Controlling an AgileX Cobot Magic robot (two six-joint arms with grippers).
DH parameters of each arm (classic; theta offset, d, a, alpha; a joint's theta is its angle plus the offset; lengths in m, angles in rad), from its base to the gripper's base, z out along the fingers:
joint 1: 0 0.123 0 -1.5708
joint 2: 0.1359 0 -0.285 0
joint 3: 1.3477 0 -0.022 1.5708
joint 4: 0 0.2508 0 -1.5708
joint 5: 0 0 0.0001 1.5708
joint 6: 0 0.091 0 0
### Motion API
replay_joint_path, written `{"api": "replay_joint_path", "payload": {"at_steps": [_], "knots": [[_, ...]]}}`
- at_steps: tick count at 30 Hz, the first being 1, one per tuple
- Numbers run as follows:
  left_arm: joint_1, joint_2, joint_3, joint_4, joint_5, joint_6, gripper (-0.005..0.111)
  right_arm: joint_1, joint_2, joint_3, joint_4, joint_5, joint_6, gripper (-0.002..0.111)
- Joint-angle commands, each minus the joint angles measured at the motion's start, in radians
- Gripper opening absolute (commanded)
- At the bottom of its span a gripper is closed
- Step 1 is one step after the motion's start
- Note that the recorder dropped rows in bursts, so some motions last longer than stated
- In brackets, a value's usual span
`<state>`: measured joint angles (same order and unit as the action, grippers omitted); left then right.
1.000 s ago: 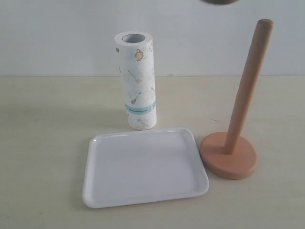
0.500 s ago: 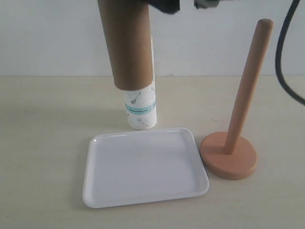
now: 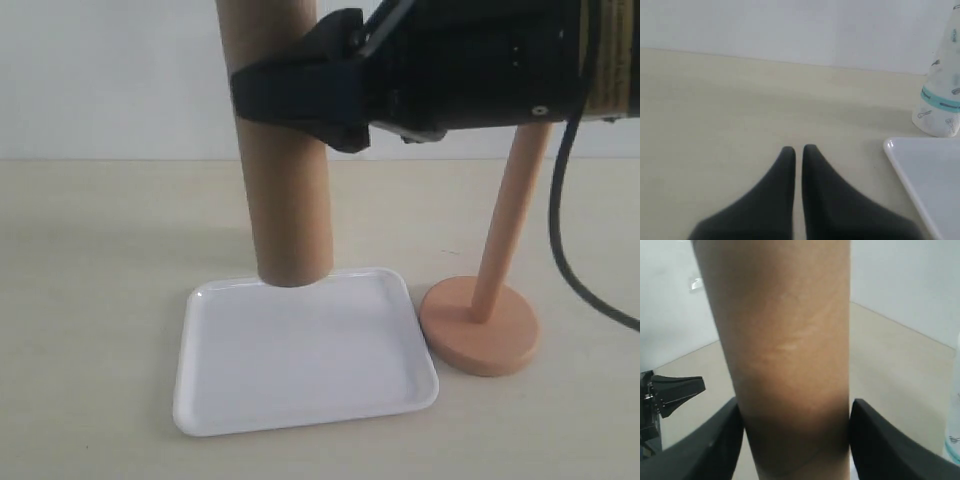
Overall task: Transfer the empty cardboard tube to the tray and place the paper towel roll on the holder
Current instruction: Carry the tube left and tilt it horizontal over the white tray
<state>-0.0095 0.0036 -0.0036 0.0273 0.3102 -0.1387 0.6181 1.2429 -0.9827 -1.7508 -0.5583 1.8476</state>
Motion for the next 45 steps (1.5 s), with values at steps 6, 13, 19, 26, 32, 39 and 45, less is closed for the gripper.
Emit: {"api": "replay_joint_path", "payload": {"at_steps": [6, 13, 19, 26, 32, 39, 45], "knots": [[0.005, -0.004, 0.004, -0.004, 0.0, 0.002, 0.005, 0.161, 0.099, 0.006, 0.006, 0.1, 0.001, 0.0], [0.005, -0.004, 0.004, -0.004, 0.0, 0.002, 0.005, 0.194, 0.165, 0.006, 0.006, 0.17, -0.012, 0.0], [0.005, -0.004, 0.004, -0.004, 0.0, 0.002, 0.005, 0.194, 0.165, 0.002, 0.006, 0.231, 0.069, 0.0], [0.005, -0.004, 0.004, -0.004, 0.0, 0.002, 0.005, 0.194, 0.165, 0.004, 0.006, 0.235, -0.04, 0.0], [0.005, -0.004, 0.004, -0.004, 0.0, 0.002, 0.005, 0.194, 0.165, 0.004, 0.088, 0.331, -0.35, 0.0], [0.005, -0.004, 0.004, -0.004, 0.0, 0.002, 0.005, 0.307, 0.165, 0.006, 0.351, 0.74, -0.934, 0.0], [0.005, -0.004, 0.004, -0.004, 0.0, 0.002, 0.005, 0.417, 0.174, 0.006, 0.58, 0.982, -1.357, 0.0]]}}
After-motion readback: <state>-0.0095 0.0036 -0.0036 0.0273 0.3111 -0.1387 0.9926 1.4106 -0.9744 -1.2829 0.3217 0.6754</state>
